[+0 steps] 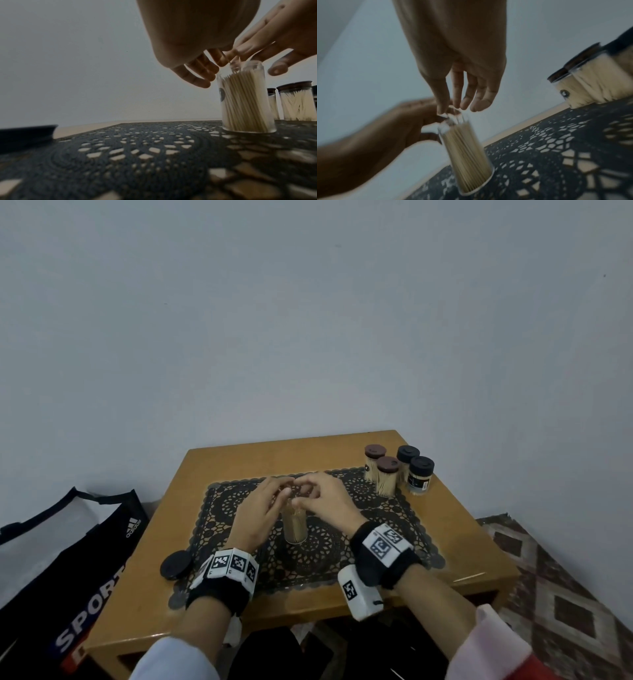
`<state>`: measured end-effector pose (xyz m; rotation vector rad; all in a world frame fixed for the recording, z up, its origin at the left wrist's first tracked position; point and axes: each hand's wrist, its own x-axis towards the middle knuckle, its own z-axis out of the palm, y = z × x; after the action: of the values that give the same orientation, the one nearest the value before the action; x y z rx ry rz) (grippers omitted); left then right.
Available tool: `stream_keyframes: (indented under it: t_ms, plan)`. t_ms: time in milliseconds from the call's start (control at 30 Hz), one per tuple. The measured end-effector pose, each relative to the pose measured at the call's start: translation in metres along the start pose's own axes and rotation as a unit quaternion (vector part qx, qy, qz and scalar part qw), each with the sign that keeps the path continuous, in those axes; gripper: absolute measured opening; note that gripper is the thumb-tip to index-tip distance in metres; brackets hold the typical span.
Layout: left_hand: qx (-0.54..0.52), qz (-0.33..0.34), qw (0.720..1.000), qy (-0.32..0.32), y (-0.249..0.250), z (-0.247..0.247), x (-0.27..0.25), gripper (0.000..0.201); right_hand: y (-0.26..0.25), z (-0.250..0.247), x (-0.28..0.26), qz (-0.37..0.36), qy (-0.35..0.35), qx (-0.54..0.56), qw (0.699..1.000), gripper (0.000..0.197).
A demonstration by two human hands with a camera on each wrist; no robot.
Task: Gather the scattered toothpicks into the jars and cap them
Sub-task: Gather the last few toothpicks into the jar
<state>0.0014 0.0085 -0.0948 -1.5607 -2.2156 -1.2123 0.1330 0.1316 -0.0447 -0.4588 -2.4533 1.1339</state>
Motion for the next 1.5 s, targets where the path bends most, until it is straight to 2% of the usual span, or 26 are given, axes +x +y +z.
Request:
stream_keyframes:
  t_ms: [100,200,367,567,667,767,900,1000,1100,1233,1333,1400,1500]
  plan:
    - [0.001,-0.004,1.0,-0.024,0.001,0.001,-0.001,0.051,0.014,-0.033,-0.015,0.016,-0.013,0.031,0.999,0.038]
    - [0.001,-0.008,0.998,-0.059,-0.002,0.003,-0.001,0.05,0.041,-0.074,-0.038,0.03,-0.083,-0.01,0.996,0.025]
    - [-0.011,-0.024,0.997,-0.078,-0.005,0.004,-0.001,0.056,0.087,-0.139,-0.079,0.105,-0.131,-0.095,0.981,0.013]
    - [-0.004,-0.038,0.993,-0.112,-0.003,0.005,-0.002,0.043,0.107,-0.174,-0.112,0.175,-0.176,-0.124,0.961,0.013]
    - [-0.002,-0.028,0.994,-0.109,-0.003,0.003,-0.003,0.056,0.106,-0.176,-0.118,0.193,-0.216,-0.194,0.937,0.017]
    - [-0.004,-0.028,0.994,-0.103,-0.006,0.003,-0.003,0.059,0.102,-0.174,-0.124,0.19,-0.21,-0.256,0.924,0.014]
    - [-0.028,-0.034,0.994,-0.105,-0.006,0.002,-0.003,0.048,0.099,-0.173,-0.127,0.167,-0.225,-0.26,0.924,0.003]
    - [-0.042,-0.042,0.994,-0.089,-0.001,0.002,-0.003,0.025,0.102,-0.172,-0.126,0.166,-0.245,-0.237,0.925,0.016]
    - [-0.047,-0.051,0.995,-0.07,0.005,0.001,-0.002,0.012,0.101,-0.167,-0.119,0.165,-0.276,-0.236,0.917,0.017]
    - [-0.048,-0.053,0.996,-0.056,0.009,0.0,-0.002,0.009,0.098,-0.15,-0.098,0.139,-0.33,-0.243,0.901,0.029]
    - [-0.039,-0.041,0.997,-0.052,0.006,0.001,-0.001,0.012,0.087,-0.134,-0.085,0.127,-0.354,-0.245,0.893,0.017]
    - [-0.035,-0.034,0.998,-0.049,0.004,0.001,-0.001,0.011,0.073,-0.123,-0.078,0.117,-0.337,-0.208,0.911,0.008]
    - [-0.071,-0.059,0.995,-0.042,0.009,0.001,-0.001,0.009,0.053,-0.104,-0.062,0.054,-0.25,-0.072,0.964,0.016]
